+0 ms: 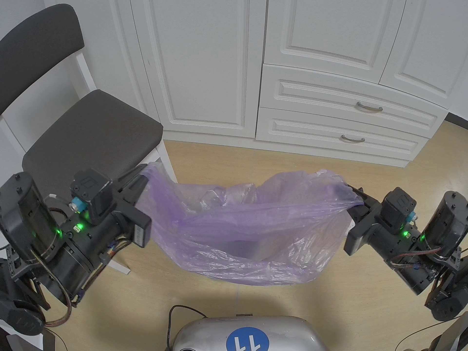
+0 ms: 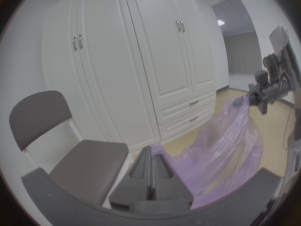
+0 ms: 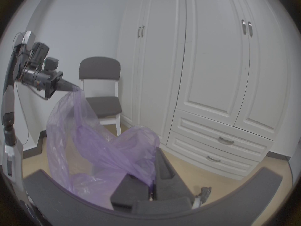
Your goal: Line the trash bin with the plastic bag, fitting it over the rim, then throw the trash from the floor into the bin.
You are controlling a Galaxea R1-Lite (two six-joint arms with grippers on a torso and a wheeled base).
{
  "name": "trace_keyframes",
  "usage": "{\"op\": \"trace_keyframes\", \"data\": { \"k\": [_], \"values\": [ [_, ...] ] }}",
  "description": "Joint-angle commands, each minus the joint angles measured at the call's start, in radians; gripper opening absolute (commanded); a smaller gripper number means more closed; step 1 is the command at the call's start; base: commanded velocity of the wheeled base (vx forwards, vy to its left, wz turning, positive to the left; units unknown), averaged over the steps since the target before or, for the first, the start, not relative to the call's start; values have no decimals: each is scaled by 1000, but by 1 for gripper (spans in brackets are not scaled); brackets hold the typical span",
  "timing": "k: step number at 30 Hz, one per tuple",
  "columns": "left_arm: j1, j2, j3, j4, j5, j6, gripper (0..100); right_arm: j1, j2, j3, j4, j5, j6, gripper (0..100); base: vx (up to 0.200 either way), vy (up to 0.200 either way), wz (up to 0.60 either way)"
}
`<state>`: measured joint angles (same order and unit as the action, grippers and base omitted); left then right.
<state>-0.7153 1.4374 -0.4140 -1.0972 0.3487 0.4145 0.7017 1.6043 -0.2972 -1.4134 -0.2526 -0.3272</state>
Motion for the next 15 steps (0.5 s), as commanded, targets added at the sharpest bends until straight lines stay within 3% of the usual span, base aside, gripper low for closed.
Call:
{"op": "trace_keyframes", "data": {
  "k": [1, 7, 15],
  "values": [
    [-107, 216, 8, -208, 9, -28, 0, 59, 292, -13, -157, 6, 39, 0, 0, 0, 0],
    [-173, 409, -5, -443, 12, -28, 0, 145, 339, -57, -157, 7, 137, 0, 0, 0, 0],
    [-220, 449, -48, -437, 46, -79, 0, 182, 333, -105, -157, 4, 189, 0, 0, 0, 0]
  ]
}}
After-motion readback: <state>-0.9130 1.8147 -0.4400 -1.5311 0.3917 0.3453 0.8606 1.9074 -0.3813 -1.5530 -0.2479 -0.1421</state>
